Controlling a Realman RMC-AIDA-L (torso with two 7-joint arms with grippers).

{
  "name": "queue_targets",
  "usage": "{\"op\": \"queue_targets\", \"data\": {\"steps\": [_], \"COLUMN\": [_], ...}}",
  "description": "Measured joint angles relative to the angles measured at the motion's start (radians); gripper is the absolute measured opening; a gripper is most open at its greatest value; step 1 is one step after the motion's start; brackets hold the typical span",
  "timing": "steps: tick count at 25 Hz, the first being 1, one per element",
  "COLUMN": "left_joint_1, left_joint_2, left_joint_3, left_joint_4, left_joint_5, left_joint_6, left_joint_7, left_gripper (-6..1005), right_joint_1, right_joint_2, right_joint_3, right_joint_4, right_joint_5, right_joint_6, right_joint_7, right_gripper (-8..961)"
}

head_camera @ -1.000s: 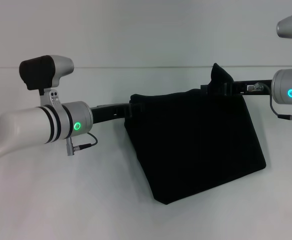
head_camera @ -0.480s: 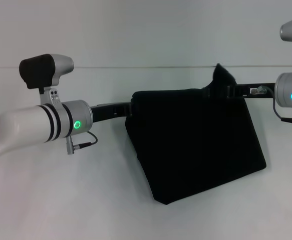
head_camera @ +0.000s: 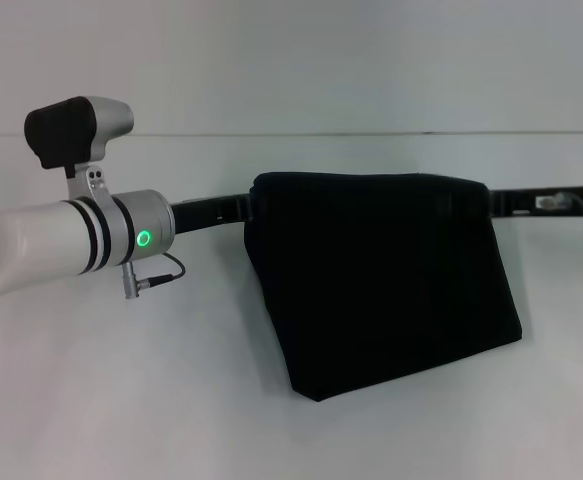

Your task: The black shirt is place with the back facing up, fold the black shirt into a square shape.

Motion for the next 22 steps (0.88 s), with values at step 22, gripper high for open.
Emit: {"op": "queue_targets", "data": {"steps": [22], "left_joint_1": [-0.004], "left_joint_2": [0.002], "left_joint_3": [0.004], "left_joint_4": [-0.001], "left_joint_5": [0.002], "left_joint_6": [-0.019], "left_joint_7": [-0.011], "left_gripper": [18], "right_joint_1": [-0.090], "right_joint_2": [-0.061], "right_joint_3": [0.002], "right_joint_4": [-0.038], "right_joint_5": [-0.036], "right_joint_6": [-0.249], "right_joint_7": [-0.019], "right_gripper": [665]}}
